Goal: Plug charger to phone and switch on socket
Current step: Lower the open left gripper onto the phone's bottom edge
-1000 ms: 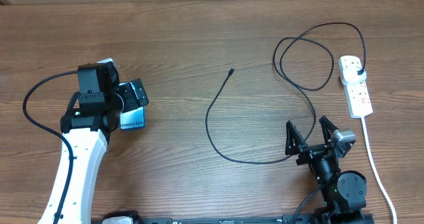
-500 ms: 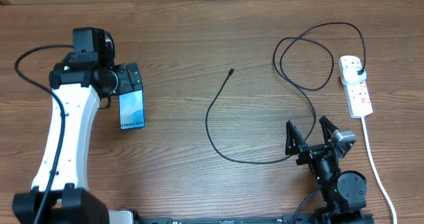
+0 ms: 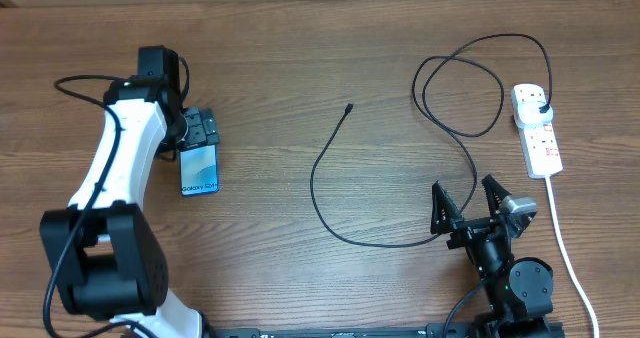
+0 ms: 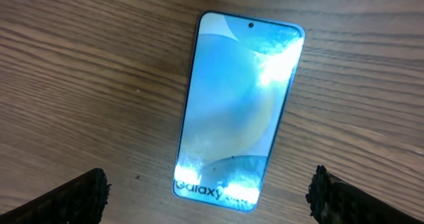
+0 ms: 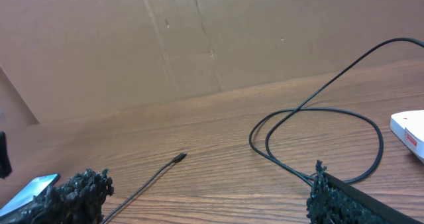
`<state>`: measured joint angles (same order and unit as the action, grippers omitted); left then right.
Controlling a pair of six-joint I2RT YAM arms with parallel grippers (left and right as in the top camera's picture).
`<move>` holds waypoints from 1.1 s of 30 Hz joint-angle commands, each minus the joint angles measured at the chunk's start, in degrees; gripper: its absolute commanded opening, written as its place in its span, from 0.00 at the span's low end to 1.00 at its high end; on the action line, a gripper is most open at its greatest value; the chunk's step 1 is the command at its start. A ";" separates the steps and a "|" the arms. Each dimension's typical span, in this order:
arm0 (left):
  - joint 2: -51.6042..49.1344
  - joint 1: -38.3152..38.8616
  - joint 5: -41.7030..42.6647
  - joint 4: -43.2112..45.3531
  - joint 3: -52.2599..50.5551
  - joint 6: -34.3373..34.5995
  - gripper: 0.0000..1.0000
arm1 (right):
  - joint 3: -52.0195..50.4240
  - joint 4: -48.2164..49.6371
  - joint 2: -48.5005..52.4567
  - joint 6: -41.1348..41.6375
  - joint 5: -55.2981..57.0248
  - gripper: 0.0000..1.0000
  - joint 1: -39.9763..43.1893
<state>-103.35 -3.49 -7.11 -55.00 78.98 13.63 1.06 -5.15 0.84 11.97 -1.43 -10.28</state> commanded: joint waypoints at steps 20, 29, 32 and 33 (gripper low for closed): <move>-11.76 -0.57 2.71 4.50 0.70 -1.44 1.00 | -0.61 0.39 -0.59 -0.07 0.50 1.00 -0.48; -13.55 -0.68 4.63 6.25 0.35 -2.54 1.00 | -0.61 0.39 -0.59 -0.07 0.50 1.00 -0.48; -13.55 -0.72 4.66 7.02 -0.24 -2.51 0.98 | -0.61 0.39 -0.59 -0.07 0.50 1.00 -0.48; -13.55 -0.72 4.66 7.21 -0.35 -2.51 0.98 | -0.61 0.39 -0.59 -0.07 0.50 1.00 -0.48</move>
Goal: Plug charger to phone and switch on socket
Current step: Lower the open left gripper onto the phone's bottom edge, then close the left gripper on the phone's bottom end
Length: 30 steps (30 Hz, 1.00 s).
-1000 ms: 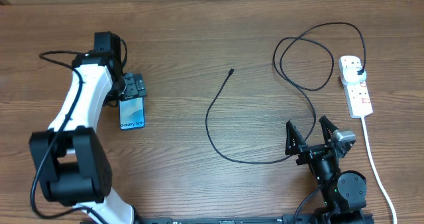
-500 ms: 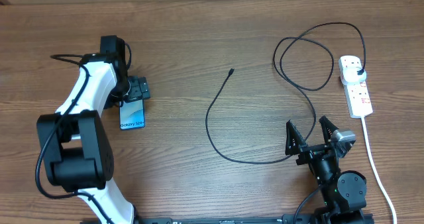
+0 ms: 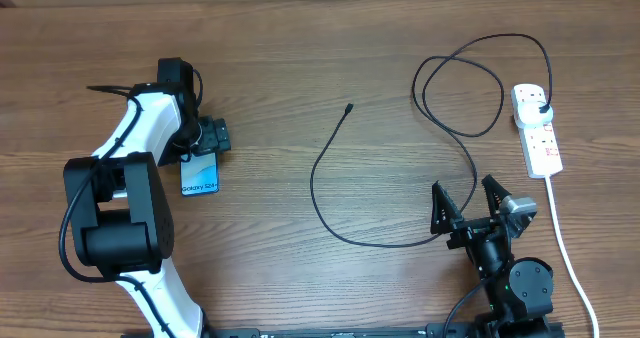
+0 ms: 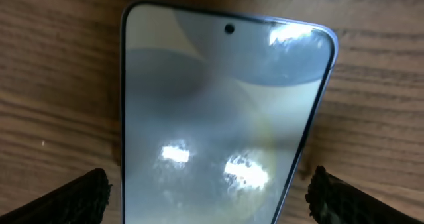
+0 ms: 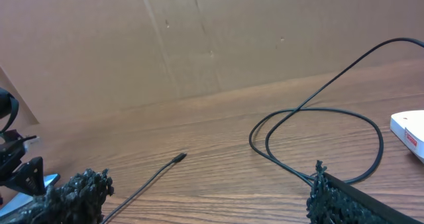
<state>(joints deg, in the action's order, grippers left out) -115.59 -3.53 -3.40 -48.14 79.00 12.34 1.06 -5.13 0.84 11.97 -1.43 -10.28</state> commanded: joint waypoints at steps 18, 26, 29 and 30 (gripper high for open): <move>-1.31 -0.74 0.96 4.68 -2.25 0.72 0.96 | -0.61 0.37 -0.59 -0.07 0.50 1.00 -0.48; -1.31 -0.74 1.92 7.10 -4.48 0.96 0.95 | -0.61 0.37 -0.59 -0.09 0.50 1.00 -0.48; -1.31 -0.74 1.55 7.63 -5.31 0.96 0.94 | -0.59 0.37 -0.59 -0.07 0.50 1.00 -0.48; -1.31 -0.74 1.27 7.85 -5.62 0.96 0.94 | -0.61 0.37 -0.59 -0.09 0.50 1.00 -0.48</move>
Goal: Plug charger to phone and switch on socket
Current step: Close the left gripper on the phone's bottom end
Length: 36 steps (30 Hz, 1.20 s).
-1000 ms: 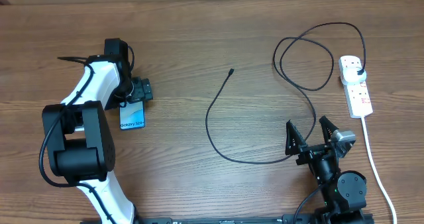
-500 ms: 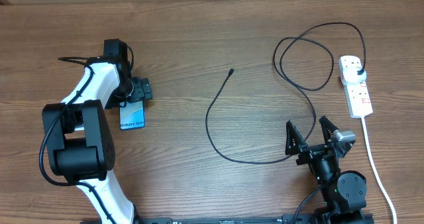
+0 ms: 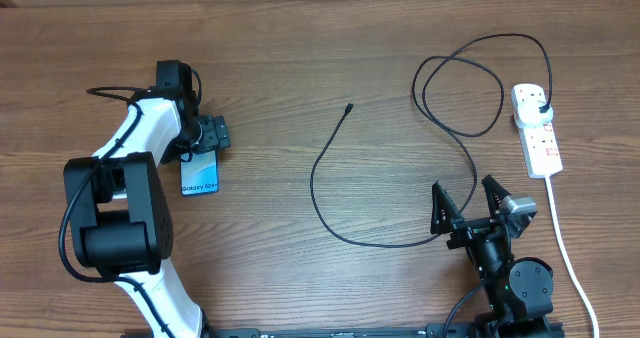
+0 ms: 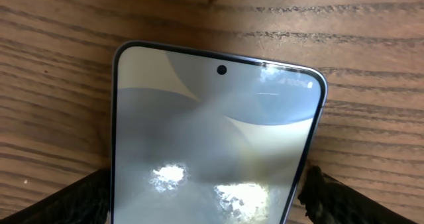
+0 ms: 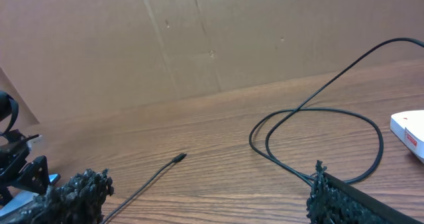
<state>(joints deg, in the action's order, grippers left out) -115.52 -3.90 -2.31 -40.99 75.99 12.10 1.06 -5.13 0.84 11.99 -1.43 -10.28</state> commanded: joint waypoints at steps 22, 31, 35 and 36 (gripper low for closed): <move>-1.38 -0.39 2.05 -0.48 -6.51 1.75 0.89 | -0.59 0.37 -0.59 -0.09 0.50 1.00 -0.48; -1.38 -0.37 2.38 -2.67 -6.51 2.73 0.91 | -0.61 0.37 -0.59 -0.09 0.50 1.00 -0.48; -1.38 -0.37 2.38 -2.29 -6.51 2.73 0.85 | -0.61 0.37 -0.59 -0.09 0.50 1.00 -0.48; -1.38 -0.37 2.38 -2.16 -6.51 2.75 0.84 | -0.61 0.37 -0.59 -0.09 0.50 1.00 -0.48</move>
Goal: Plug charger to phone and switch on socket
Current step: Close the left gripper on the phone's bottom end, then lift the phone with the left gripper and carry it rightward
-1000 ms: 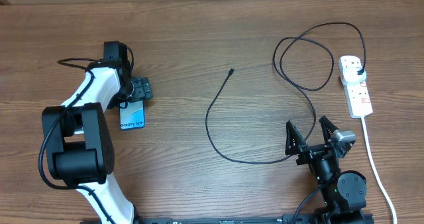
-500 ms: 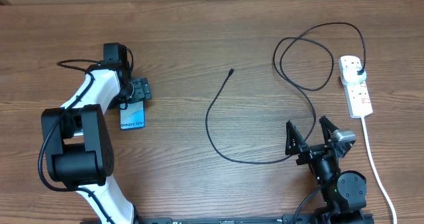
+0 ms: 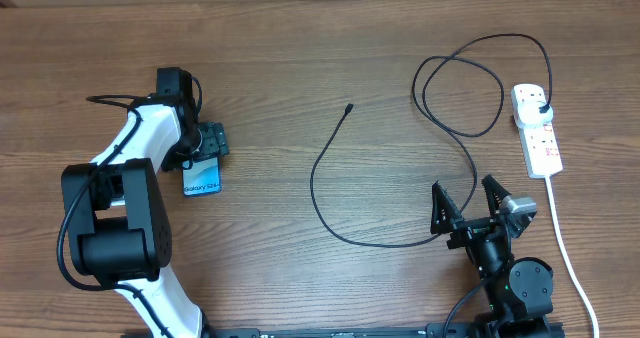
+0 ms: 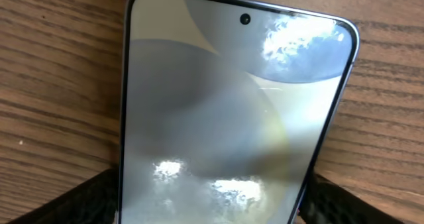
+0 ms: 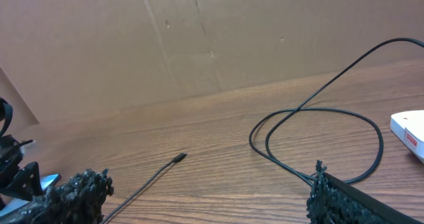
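Note:
The blue Galaxy phone (image 3: 202, 181) lies screen up on the table at the left and fills the left wrist view, phone (image 4: 225, 111). My left gripper (image 3: 202, 156) is shut on the phone's upper half, with one finger (image 4: 89, 197) against each long side. The black charger cable (image 3: 320, 173) curves across the middle, its free connector tip (image 3: 348, 107) bare on the wood, connector tip (image 5: 179, 158). The white power strip (image 3: 538, 136) lies at the right with the charger plug (image 3: 540, 106) in it. My right gripper (image 3: 470, 210) stands open and holds nothing, right gripper (image 5: 199, 207).
The cable loops (image 3: 470, 88) lie between the connector and the power strip. The strip's white lead (image 3: 562, 238) runs down the right side past my right arm. A brown cardboard wall (image 5: 199, 38) stands behind the table.
The left gripper's fingers now press against the phone's long sides. The phone looks slightly nearer and slightly turned in the left wrist view. The right arm, cable and power strip are unchanged.
My left gripper was open well above the phone, with the whole phone in its view. Then it was lower, its fingers on either side of the phone. Then the fingers stood closer to the sides, and now they grip them. The right arm stayed still throughout.

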`<state>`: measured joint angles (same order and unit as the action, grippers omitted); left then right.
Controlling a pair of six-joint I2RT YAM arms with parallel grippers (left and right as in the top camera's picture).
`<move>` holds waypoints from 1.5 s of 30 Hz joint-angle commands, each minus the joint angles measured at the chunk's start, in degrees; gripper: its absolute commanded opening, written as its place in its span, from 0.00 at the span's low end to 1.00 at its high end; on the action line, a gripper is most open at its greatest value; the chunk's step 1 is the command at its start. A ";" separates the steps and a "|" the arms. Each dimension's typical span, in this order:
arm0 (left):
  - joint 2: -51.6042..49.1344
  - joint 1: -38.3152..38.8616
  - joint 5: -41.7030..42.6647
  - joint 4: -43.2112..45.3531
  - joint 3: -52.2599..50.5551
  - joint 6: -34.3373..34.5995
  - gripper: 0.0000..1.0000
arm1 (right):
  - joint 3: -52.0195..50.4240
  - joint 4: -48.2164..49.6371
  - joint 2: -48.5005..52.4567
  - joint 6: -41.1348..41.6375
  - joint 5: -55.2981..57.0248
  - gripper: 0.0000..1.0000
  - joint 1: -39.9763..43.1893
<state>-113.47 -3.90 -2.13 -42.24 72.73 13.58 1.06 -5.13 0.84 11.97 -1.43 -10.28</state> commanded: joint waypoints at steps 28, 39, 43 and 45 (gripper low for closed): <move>-3.43 6.99 11.43 -1.99 -0.92 1.84 0.73 | -0.61 0.37 -0.59 -0.07 0.50 1.00 -0.48; -3.43 16.85 7.63 -2.40 -0.94 1.40 0.75 | -0.61 0.37 -0.59 -0.07 0.50 1.00 -0.48; -3.43 18.69 4.74 -2.36 -0.94 1.42 0.75 | -0.59 0.37 -0.59 -0.07 0.50 1.00 -0.48; -3.43 18.97 3.54 -2.38 -0.94 1.42 0.75 | -0.59 0.37 -0.59 -0.07 0.50 1.00 -0.48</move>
<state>-113.47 13.91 -0.34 -44.47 73.60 13.80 1.06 -5.15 0.84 11.97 -1.43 -10.28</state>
